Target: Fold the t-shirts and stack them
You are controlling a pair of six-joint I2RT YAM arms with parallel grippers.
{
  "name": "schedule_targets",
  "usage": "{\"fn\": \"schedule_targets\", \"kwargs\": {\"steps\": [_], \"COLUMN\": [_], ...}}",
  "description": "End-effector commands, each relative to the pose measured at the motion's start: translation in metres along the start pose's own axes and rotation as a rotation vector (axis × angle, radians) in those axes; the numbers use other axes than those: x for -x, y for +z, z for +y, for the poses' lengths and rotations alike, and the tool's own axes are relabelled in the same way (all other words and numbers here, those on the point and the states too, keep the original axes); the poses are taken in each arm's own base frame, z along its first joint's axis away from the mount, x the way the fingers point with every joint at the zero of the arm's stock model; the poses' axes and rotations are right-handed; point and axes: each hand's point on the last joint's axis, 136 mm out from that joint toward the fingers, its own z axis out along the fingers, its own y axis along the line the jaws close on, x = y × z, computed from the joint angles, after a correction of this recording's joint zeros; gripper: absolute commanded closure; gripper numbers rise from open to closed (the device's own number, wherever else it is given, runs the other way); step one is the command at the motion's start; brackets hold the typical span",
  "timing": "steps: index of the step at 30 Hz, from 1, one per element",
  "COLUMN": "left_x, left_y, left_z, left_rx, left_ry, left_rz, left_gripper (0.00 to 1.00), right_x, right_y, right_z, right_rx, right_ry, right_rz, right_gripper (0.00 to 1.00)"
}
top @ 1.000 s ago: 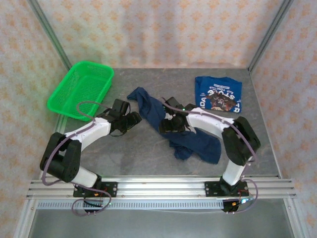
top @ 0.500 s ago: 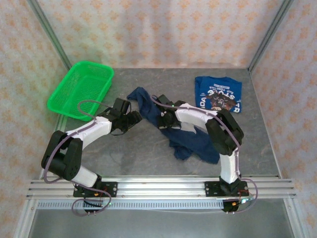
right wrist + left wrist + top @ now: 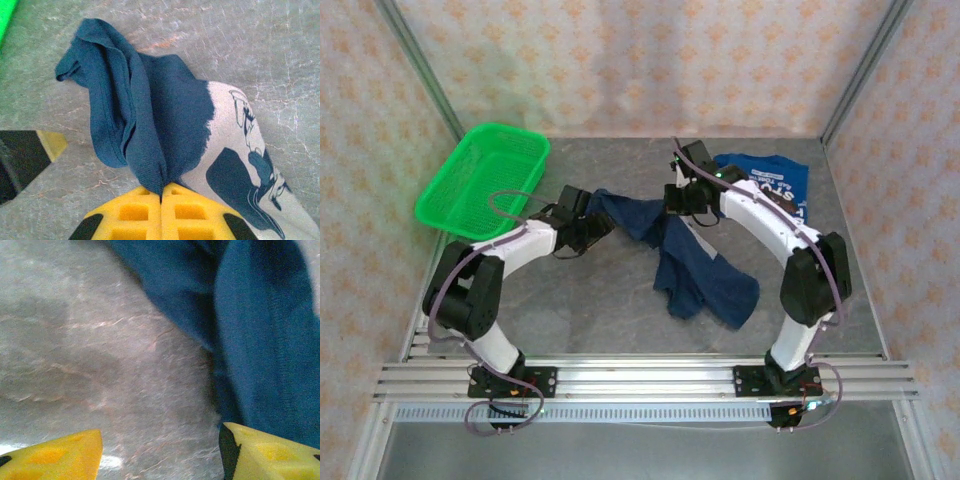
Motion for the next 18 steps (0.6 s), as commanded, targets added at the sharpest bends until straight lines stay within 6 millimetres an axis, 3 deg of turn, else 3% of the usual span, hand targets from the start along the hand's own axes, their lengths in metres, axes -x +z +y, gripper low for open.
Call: {"fn": "schedule_targets", "kwargs": {"steps": [1,5,9,14,18], "left_x": [0.002,-0.018,-0.037,-0.027,-0.015], "left_y": [0.005,0.014,0.021,0.036,0.044], "left_z": [-0.029,-0.050,-0.047,-0.041,-0.064], "left_rx": [-0.072,-0.100,-0.053,0.000,-0.066], "left_ry": [0.004,0.061,0.104,0.042,-0.015], "left_rz": [0.005,0.065,0.100,0.047,-0.002], "left_gripper": [0.37,0.39,0.39,0.39,0.39], "right_x": [0.000,0.014,0.031,0.038,0.031], "right_y": [0.010,0.022,0.033,0.040,0.042], "right_z": [-0.011,-0.028,-0.042,-0.040,-0.039], "right_rx": [0.003,0.006,0.010,0.035,0.050], "right_ry": [0.025,0.081,0.119,0.128,0.149], "right_rz": [0.061,0.080,0.093,0.113,0.121], "right_gripper": [1.00,0.98,0.98,0.97,0.98]}}
